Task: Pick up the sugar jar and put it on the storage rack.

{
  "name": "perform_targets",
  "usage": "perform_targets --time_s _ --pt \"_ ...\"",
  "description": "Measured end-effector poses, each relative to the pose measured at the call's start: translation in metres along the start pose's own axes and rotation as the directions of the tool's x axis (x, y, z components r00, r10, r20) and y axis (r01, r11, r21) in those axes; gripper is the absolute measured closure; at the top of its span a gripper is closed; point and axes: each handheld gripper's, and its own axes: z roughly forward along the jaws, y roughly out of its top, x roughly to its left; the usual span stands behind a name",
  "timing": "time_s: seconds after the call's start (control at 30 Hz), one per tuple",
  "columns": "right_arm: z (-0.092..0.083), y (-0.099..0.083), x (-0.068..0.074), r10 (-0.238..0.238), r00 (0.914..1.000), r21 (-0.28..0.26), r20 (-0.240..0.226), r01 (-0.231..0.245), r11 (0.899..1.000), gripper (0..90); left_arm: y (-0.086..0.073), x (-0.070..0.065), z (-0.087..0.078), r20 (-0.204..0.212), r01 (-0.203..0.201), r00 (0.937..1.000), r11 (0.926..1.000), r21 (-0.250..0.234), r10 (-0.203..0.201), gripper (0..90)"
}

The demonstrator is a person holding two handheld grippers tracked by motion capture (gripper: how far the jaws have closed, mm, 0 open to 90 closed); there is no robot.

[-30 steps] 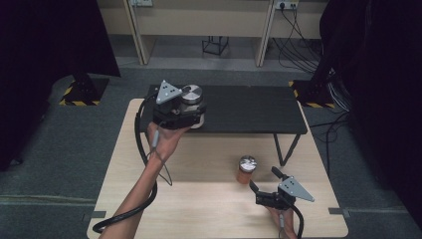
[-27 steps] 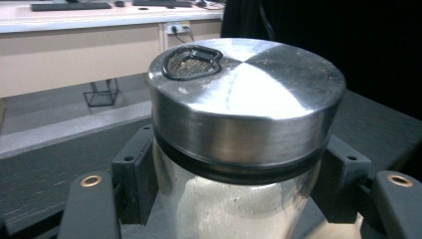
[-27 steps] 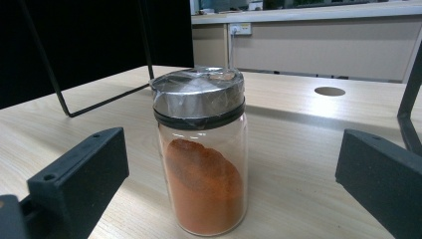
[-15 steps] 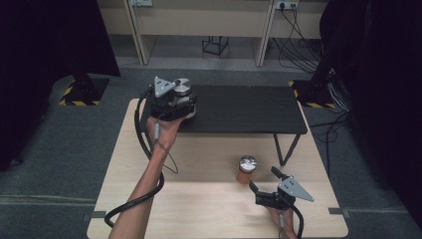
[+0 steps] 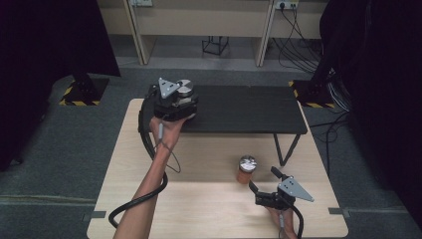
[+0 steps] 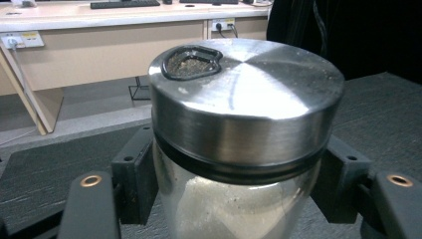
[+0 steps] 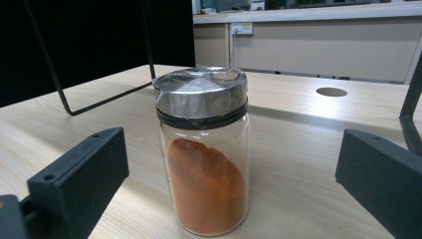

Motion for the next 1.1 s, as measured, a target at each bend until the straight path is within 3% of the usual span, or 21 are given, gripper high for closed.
perform_targets --time_s 0.23,0.3,0.4,0.53,0.73,0.83,1.1 --pt "0.0 0.0 0.0 -0.001 1.0 0.001 -0.004 0.001 1.0 0.2 -0.006 0.001 0.001 0.001 -0.017 0.9999 0.9997 -0.016 0.017 30.7" --pt "0.0 0.0 0.0 -0.002 1.0 0.001 -0.003 0.002 1.0 0.2 -0.007 0.005 0.0 0.016 -0.002 0.9999 0.9997 -0.025 0.002 30.3" --pt "0.0 0.0 0.0 -0.002 1.0 0.0 -0.002 0.002 1.0 0.2 -0.01 0.011 -0.004 0.039 0.027 0.9989 0.998 -0.057 -0.025 18.8" --pt "0.0 0.0 0.0 -0.005 1.0 -0.002 -0.003 0.005 1.0 0.2 -0.01 0.016 -0.011 0.066 0.037 0.9973 0.9961 -0.08 -0.032 7.8" --pt "0.0 0.0 0.001 -0.006 1.0 -0.002 -0.001 0.006 1.0 0.2 -0.01 0.016 -0.016 0.098 0.026 0.9951 0.9954 -0.092 -0.017 1.4" --pt "0.0 0.0 0.001 -0.006 1.0 -0.003 -0.001 0.006 1.0 0.2 -0.012 0.013 -0.02 0.093 0.017 0.9956 0.9954 -0.095 -0.008 0.0" --pt "0.0 0.0 0.001 -0.007 1.0 -0.003 0.0 0.007 1.0 0.2 -0.034 0.01 -0.042 0.119 0.013 0.9928 0.9824 -0.186 0.01 0.2"
